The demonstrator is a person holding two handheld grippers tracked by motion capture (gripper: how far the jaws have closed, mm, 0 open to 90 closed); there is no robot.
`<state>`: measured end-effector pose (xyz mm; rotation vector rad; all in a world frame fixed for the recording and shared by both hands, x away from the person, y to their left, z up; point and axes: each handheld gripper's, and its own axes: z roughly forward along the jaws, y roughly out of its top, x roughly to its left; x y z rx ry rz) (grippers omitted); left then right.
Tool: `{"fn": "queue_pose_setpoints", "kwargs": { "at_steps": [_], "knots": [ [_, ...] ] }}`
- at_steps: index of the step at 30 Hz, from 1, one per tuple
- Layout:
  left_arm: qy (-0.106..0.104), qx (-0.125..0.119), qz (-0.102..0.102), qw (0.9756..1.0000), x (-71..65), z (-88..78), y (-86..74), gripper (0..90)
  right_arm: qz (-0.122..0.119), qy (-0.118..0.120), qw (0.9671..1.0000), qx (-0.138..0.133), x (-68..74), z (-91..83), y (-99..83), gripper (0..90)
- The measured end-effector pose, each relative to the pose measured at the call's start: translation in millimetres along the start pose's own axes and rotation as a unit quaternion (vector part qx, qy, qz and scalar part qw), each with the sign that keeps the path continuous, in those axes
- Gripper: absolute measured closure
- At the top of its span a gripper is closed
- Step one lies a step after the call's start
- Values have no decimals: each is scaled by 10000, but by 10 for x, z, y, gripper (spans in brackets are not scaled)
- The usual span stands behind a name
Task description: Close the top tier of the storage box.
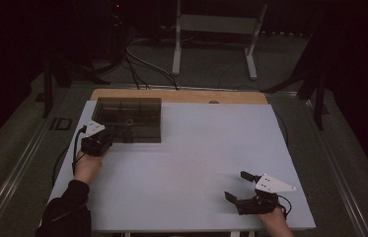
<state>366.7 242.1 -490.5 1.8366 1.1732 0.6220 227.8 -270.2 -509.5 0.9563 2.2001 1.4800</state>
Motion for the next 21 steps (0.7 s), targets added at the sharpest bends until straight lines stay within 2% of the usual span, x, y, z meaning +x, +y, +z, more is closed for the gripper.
{"fn": "queue_pose_setpoints", "kwargs": {
  "at_steps": [15,21],
  "knots": [
    [-6,5,49,10000,-20,35,16,897,6,-9,10000,14,2,-7,-6,55],
    [-27,-9,-16,10000,-16,37,2,897,-1,-8,10000,10,1,-9,-4,56]
  ]
}}
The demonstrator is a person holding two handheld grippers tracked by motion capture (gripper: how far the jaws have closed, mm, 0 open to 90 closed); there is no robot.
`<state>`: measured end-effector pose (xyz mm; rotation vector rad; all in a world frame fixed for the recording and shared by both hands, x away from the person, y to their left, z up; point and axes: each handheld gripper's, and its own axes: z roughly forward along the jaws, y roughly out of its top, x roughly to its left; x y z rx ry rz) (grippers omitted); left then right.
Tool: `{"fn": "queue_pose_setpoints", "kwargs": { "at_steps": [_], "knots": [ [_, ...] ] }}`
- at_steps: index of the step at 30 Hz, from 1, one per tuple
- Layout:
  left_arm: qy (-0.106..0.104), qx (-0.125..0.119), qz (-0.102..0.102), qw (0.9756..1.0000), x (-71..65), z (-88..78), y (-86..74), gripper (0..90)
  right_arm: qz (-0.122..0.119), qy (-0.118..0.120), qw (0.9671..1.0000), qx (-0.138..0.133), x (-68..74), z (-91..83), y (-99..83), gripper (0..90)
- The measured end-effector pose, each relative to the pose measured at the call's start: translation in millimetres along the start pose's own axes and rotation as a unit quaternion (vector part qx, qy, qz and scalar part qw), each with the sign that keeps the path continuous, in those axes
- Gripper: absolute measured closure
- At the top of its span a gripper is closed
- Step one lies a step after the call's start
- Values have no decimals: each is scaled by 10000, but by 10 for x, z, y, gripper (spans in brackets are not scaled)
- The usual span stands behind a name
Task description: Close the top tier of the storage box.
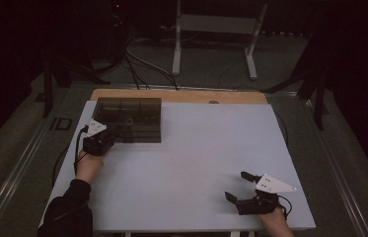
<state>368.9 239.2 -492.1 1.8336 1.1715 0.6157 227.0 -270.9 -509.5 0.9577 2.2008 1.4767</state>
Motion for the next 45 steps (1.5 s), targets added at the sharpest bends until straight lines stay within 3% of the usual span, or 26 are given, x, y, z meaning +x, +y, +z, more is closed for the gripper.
{"fn": "queue_pose_setpoints", "kwargs": {
  "at_steps": [9,23,27,31,38,45],
  "knots": [
    [93,-70,-14,9999,-21,-151,-27,896,2,-10,10000,-46,-10,-18,10,56],
    [-40,-100,-232,9997,-87,-238,27,881,-9,-28,10000,-40,-14,-20,8,55],
    [-55,-69,-189,9998,-110,-227,33,866,2,-25,10000,-58,-14,-18,13,56],
    [-63,-51,-71,9999,-140,-216,34,820,15,-27,10000,-38,-17,-17,9,56],
    [-42,-21,-106,9999,-157,-204,32,746,14,-19,10000,-63,-18,-19,12,56],
    [-108,31,-333,9994,-153,-198,41,600,8,-20,10000,-60,-16,-17,12,56]
  ]
}}
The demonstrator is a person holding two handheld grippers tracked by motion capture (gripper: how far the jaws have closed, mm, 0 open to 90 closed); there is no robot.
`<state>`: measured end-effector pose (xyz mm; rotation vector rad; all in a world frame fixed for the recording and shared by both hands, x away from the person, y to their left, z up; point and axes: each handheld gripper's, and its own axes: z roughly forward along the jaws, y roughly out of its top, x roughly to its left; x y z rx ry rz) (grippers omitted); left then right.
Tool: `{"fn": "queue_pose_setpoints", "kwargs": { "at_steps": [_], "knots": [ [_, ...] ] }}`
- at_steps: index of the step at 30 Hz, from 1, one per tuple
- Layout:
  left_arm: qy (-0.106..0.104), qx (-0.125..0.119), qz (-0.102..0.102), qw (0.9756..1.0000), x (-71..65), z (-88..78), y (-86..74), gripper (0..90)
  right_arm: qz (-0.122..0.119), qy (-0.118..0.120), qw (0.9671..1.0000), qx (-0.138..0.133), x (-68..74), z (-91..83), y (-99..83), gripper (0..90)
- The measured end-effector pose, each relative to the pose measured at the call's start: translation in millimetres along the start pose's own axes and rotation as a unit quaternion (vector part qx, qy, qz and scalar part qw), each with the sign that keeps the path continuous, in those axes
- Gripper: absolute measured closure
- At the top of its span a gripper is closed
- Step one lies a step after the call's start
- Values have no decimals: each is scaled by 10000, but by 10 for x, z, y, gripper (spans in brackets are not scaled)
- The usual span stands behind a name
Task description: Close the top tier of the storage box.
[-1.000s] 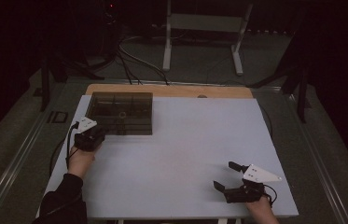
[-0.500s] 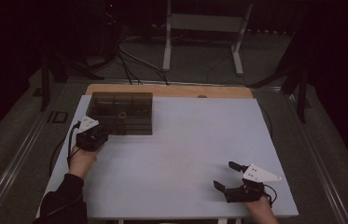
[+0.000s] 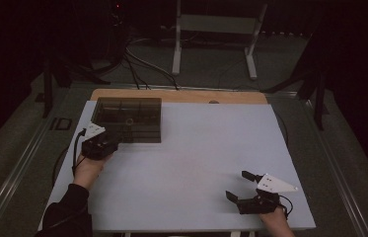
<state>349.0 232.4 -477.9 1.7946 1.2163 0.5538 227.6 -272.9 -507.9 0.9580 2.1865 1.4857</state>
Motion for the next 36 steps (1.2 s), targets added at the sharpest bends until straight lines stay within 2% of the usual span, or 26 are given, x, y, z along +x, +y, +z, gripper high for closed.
{"fn": "queue_pose_setpoints", "kwargs": {
  "at_steps": [2,4,5,8,10,11,13,16,18,19,21,22,23,26,28,36],
  "knots": [
    [-16,8,1,10000,-7,-1,6,552,-2,-2,10000,21,1,1,-4,55],
    [-53,60,57,10000,-18,-3,11,540,-2,-4,10000,16,1,-1,-2,55],
    [4,76,96,9999,-28,-3,14,463,7,4,10000,-7,1,-2,1,56],
    [-7,128,107,9999,-46,3,23,387,-8,5,10000,28,2,2,-3,55],
    [-18,160,105,9998,-50,8,26,371,-7,3,10000,13,2,0,0,56],
    [12,176,107,9998,-51,10,27,311,-8,3,10000,2,4,-1,1,55],
    [44,239,55,9997,-51,24,32,291,-12,0,10000,16,4,-1,-3,56],
    [80,335,-6,9994,-65,32,47,176,3,0,10000,-2,3,-4,2,56],
    [116,332,-46,9994,-76,25,74,159,-14,-6,10000,11,2,-3,-1,56],
    [86,323,-46,9994,-77,21,88,152,-7,-9,10000,22,2,-4,-3,56],
    [21,345,-54,9994,-77,23,99,70,1,-10,10000,17,-1,-6,-3,56],
    [-90,448,6,9990,-82,41,104,70,12,-9,10000,2,-3,-8,-1,55],
    [-79,452,-7,9989,-85,43,103,0,9,-12,10000,-13,-5,-7,0,56],
    [-68,488,17,9988,-89,51,121,0,-17,-12,10000,6,-1,-9,-3,55],
    [-152,495,13,9987,-92,51,143,0,1,-24,10000,-21,-9,-16,-6,56],
    [-284,604,337,9972,-137,69,155,0,75,-32,10000,-45,-41,-34,-19,56]
  ]
}}
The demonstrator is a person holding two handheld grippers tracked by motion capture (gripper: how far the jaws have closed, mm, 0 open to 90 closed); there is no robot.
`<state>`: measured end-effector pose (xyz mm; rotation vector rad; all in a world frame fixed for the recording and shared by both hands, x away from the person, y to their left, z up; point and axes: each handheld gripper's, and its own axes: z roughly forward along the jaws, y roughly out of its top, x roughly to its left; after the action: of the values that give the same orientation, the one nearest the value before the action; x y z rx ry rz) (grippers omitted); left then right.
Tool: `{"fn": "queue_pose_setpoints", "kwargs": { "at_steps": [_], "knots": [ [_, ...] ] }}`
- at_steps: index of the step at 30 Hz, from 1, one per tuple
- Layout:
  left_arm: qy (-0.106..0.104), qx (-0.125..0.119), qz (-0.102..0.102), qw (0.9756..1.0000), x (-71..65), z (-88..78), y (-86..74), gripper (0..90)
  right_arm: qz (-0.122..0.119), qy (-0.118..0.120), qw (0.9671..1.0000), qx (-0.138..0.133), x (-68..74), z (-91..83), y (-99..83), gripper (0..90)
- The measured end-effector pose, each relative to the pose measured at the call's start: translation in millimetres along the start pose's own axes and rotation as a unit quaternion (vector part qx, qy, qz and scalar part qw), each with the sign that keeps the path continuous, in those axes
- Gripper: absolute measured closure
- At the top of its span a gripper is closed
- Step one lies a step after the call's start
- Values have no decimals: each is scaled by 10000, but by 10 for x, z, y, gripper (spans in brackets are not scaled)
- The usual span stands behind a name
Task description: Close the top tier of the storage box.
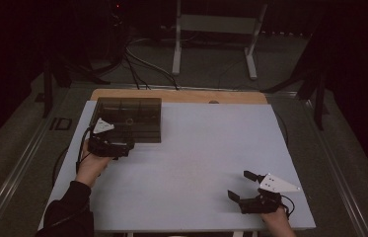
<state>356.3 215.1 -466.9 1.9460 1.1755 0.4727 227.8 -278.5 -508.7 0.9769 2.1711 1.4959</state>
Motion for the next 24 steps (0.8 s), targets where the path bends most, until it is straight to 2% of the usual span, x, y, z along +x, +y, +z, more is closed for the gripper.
{"fn": "queue_pose_setpoints", "kwargs": {
  "at_steps": [5,9,12,13,15,16,18,21,24],
  "knots": [
    [-157,22,169,9997,-23,-25,14,0,1,-12,10000,7,-1,4,0,56],
    [-268,82,186,9994,-18,-48,32,0,-12,-17,10000,23,10,11,2,55],
    [-477,111,133,9987,-22,-51,39,0,-15,-24,10000,16,11,9,3,56],
    [-552,99,165,9983,-30,-52,41,0,-18,-29,10000,23,12,8,3,56],
    [-560,109,247,9981,-48,-58,49,0,-7,-28,10000,24,19,7,8,56],
    [-658,93,268,9974,-58,-68,56,0,-49,-22,10000,18,34,9,17,56],
    [-645,68,276,9975,-72,-75,58,0,-63,-21,10000,21,39,10,20,56],
    [-759,-8,346,9965,-90,-105,60,0,-86,-18,10000,24,46,12,24,56],
    [-821,-61,293,9962,-103,-136,51,0,-56,-15,10000,26,38,21,22,56]
  ]
}}
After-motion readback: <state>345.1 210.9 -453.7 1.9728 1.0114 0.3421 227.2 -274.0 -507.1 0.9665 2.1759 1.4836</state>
